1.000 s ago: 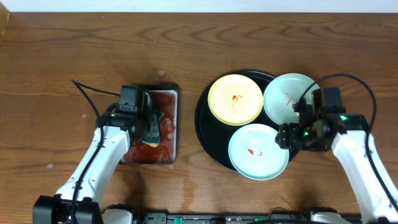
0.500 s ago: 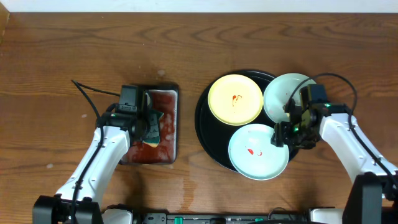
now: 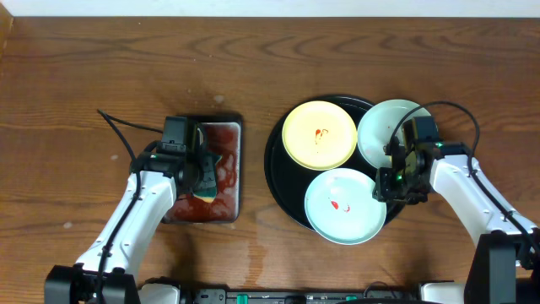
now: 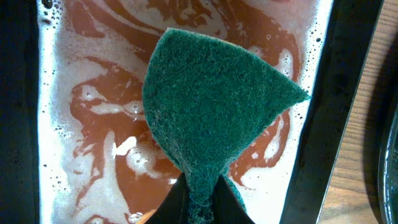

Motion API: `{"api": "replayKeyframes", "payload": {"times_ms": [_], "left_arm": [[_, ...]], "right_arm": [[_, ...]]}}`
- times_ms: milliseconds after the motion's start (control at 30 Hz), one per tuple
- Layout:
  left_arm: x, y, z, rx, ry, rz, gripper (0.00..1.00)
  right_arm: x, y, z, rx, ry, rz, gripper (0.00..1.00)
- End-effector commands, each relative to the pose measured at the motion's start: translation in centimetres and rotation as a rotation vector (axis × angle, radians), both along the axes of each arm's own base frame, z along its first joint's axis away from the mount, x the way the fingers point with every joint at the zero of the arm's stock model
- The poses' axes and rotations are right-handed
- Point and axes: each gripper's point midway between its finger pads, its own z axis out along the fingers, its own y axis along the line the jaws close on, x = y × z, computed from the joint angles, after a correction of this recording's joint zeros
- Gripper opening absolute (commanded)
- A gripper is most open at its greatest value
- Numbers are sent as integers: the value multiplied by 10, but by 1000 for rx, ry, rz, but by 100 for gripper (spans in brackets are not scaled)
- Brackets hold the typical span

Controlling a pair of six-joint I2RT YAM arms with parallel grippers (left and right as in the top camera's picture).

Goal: Clean dirty plates on tray and stack at the side
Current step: 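Move the right gripper to grip the rim of the light blue plate, then swish the held sponge in the soapy water with the left gripper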

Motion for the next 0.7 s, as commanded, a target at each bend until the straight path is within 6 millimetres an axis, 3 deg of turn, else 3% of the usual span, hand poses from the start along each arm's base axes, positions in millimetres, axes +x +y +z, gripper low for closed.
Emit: {"api": "replayKeyframes", "payload": {"times_ms": [0,367,667], "left_arm": [[-1,1,0,-4,5,9,7],[-2,1,-1,-4,14,16,8],[-3,1,1,-5,11,16,7]], "right_arm": [[-10,-2,-9,-22,33,-11,38],[-11,17,-22,92,-1,-9,21],[-6,18,-22,97,-23,-8,4]]}}
